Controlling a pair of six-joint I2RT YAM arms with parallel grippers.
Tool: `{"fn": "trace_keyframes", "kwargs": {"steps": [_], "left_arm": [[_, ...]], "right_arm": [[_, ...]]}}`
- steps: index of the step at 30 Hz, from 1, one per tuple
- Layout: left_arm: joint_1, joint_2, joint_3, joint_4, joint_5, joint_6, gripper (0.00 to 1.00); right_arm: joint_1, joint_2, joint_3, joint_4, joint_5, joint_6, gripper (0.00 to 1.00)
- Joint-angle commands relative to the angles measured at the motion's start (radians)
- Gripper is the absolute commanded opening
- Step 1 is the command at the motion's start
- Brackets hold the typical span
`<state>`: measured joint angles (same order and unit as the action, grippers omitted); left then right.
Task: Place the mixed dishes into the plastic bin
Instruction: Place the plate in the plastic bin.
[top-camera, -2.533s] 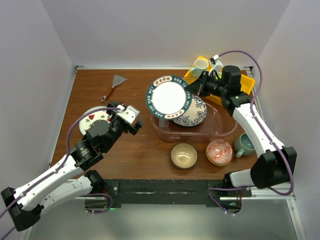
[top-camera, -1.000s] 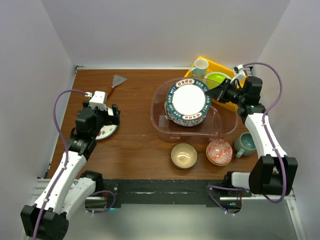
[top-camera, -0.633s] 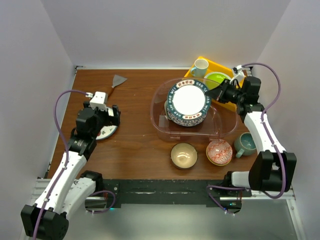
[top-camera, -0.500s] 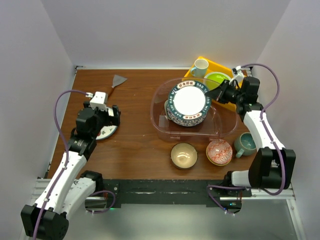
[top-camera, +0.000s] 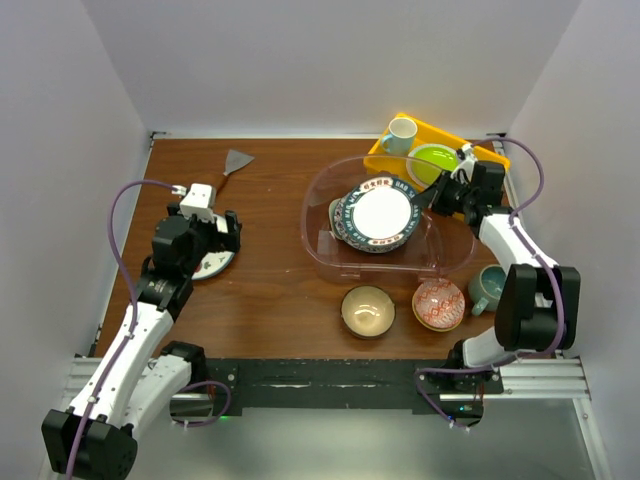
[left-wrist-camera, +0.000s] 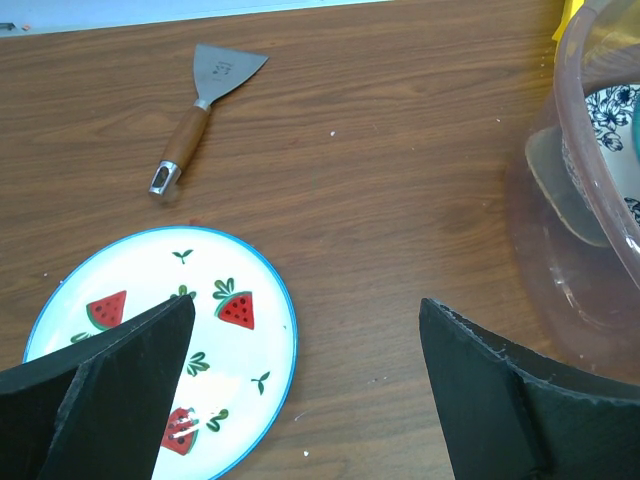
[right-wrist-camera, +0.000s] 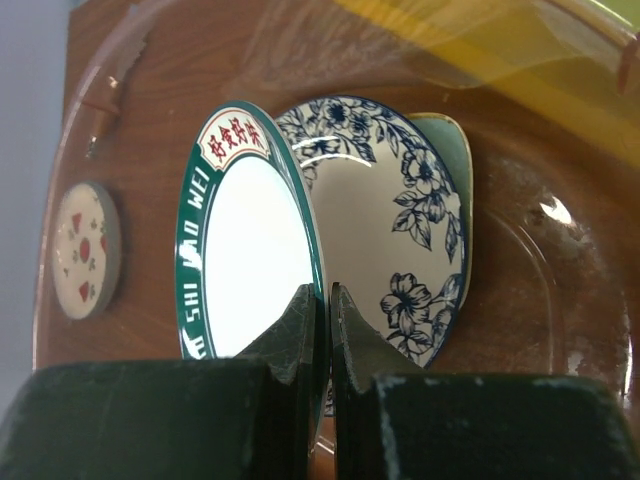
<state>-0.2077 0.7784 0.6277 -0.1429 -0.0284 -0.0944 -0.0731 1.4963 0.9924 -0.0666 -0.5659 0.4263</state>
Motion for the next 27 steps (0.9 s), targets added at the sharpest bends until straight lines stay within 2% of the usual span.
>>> {"fn": "trace_keyframes", "kwargs": {"steps": [1, 7, 13, 20, 27], "left_arm": [[0.007, -0.007, -0.003, 0.045, 0.018, -0.01, 1.0], [0.007, -0.004, -0.003, 0.043, 0.019, -0.01, 1.0], [0.007, -0.004, -0.005, 0.043, 0.019, -0.008, 1.0], [0.007, -0.001, -0.005, 0.045, 0.022, -0.008, 1.0], [0.007, -0.001, -0.005, 0.045, 0.022, -0.005, 1.0]], "right_arm": [[0.001, 0.016, 0.009, 0.086, 0.008, -0.014, 0.0], [0.013, 0.056, 0.018, 0.083, 0.024, -0.023, 0.0], [0.021, 0.082, 0.023, 0.079, 0.043, -0.035, 0.04], [0.029, 0.105, 0.026, 0.073, 0.06, -0.052, 0.13], [0.032, 0.119, 0.026, 0.07, 0.078, -0.069, 0.26]]}}
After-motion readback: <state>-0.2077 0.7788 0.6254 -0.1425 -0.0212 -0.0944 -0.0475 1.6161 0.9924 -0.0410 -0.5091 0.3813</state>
